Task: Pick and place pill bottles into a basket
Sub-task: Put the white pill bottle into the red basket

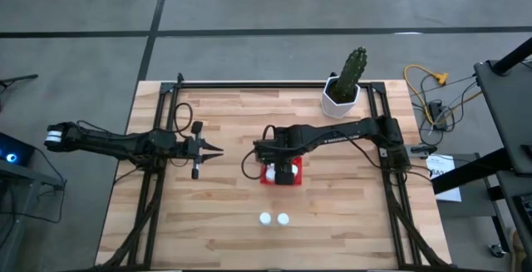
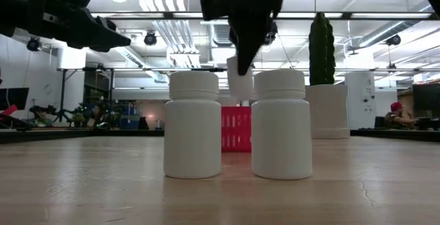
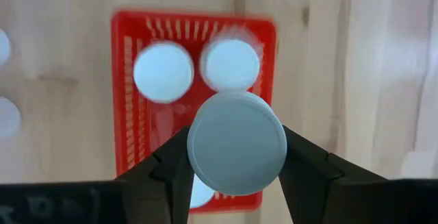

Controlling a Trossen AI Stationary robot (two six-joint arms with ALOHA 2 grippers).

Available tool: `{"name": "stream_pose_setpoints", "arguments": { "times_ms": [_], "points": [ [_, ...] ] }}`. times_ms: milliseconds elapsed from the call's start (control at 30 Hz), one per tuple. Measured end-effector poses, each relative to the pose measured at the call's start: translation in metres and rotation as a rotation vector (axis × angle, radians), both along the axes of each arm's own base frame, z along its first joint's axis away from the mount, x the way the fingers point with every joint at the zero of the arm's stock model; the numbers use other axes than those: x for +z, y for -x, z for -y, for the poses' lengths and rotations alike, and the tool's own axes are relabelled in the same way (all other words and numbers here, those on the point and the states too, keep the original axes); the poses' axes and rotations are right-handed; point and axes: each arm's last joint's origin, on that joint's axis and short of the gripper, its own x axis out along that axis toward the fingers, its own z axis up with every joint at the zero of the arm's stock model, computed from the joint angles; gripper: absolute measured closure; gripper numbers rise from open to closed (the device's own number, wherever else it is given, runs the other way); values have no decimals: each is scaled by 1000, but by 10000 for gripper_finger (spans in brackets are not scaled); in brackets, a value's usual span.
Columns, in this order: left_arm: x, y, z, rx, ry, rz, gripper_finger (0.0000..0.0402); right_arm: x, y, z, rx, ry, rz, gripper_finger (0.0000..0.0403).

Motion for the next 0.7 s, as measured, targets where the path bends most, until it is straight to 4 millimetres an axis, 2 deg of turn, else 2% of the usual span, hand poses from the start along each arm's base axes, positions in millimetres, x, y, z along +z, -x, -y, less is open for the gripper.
{"name": "stream_pose_setpoints", "arguments": {
  "times_ms": [133,500,700],
  "points": [
    [0,0,0,0,0,0,366,-9,6,1,-16,-4,-7,246],
    [0,0,0,-1,1,2,366,-6,26,2,-43,-47,115,246],
    [0,0,0,-1,1,2,366,-22,33,2,-58,-74,108,246]
  ]
}}
